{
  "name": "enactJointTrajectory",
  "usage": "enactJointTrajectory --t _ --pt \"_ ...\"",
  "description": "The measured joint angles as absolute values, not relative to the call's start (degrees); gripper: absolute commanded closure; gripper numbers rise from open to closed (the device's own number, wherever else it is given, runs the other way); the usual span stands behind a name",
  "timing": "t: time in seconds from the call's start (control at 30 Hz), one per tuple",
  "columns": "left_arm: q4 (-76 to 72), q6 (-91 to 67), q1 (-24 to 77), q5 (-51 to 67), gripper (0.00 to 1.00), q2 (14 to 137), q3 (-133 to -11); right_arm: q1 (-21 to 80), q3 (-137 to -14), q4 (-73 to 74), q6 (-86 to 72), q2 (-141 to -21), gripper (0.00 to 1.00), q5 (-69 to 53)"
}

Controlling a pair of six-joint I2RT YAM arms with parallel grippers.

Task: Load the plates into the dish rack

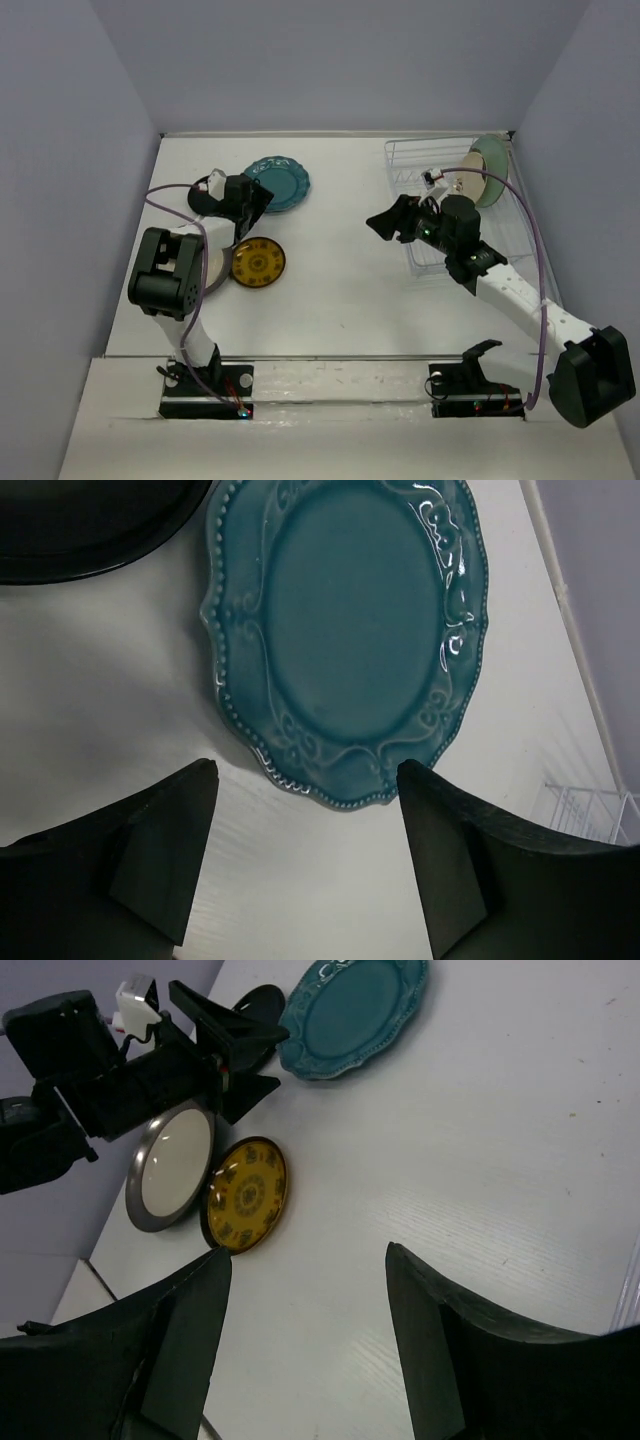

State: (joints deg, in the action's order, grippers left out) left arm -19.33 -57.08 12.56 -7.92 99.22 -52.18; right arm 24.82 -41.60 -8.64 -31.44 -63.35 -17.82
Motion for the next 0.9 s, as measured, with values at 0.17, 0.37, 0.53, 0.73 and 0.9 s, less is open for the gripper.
enactJointTrajectory --t 0.17,0.37,0.53,0.73,0.9 --pt "-20.18 -59.07 12.51 -8.25 0.25 105.14 -55.55 24.82 -41.25 -8.88 -32.47 -62.59 0.31 -18.57" --pt "-21.87 -61.56 12.47 -8.97 0.5 108.62 -57.17 24.84 -41.25 -9.52 -32.86 -62.13 0.32 -19.14" --pt "-23.14 -63.68 12.27 -10.02 0.94 110.26 -57.23 24.84 -41.25 -9.65 -33.5 -62.74 0.32 -19.59" --pt "-33.21 -65.8 12.03 -8.64 0.94 108.73 -56.71 24.84 -41.52 -9.54 -33.91 -63.22 0.27 -19.79" --pt "-36.38 -62.43 12.78 -7.79 0.94 103.22 -49.65 24.84 -44.97 -9.47 -33.87 -67.16 0.14 -20.99"
